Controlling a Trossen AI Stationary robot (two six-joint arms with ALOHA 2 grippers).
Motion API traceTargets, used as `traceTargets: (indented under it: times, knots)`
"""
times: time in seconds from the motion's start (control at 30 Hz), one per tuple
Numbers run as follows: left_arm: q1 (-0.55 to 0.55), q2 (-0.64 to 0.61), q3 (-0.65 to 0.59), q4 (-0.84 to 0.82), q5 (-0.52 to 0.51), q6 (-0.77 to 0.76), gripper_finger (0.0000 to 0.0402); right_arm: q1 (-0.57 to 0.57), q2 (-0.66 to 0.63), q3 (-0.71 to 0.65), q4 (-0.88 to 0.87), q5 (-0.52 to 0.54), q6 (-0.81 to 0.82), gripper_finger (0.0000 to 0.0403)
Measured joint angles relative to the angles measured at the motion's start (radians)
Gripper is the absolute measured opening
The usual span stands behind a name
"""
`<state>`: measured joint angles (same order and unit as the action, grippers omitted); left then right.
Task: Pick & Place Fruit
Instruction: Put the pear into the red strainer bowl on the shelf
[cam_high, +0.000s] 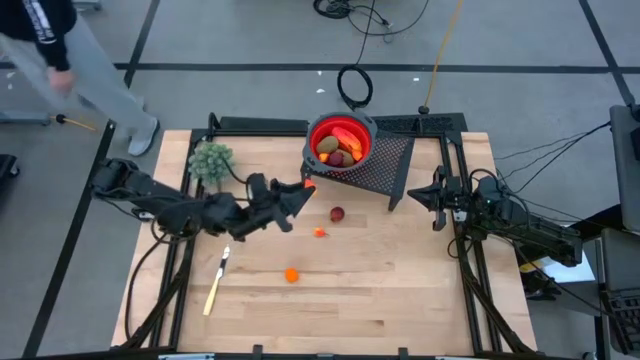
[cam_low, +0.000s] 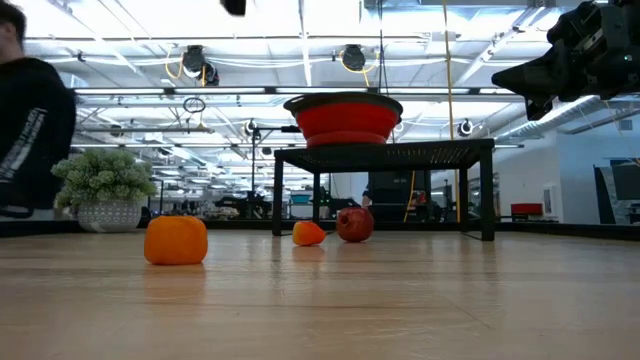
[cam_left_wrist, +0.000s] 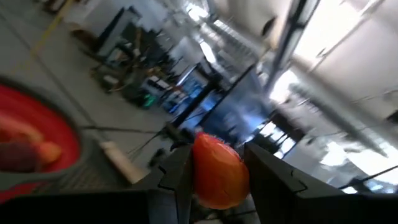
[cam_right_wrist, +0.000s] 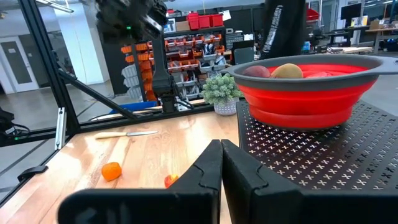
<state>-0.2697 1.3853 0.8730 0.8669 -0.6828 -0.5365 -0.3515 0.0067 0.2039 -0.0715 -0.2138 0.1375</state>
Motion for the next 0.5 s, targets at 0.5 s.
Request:
traceTargets:
  times: [0.5]
  knots:
    - [0.186, 0.000, 0.000, -0.268, 0.193, -0.053, 0.0127, 0.000, 0.000, 0.000, 0.000, 0.000, 0.000, 0.0000]
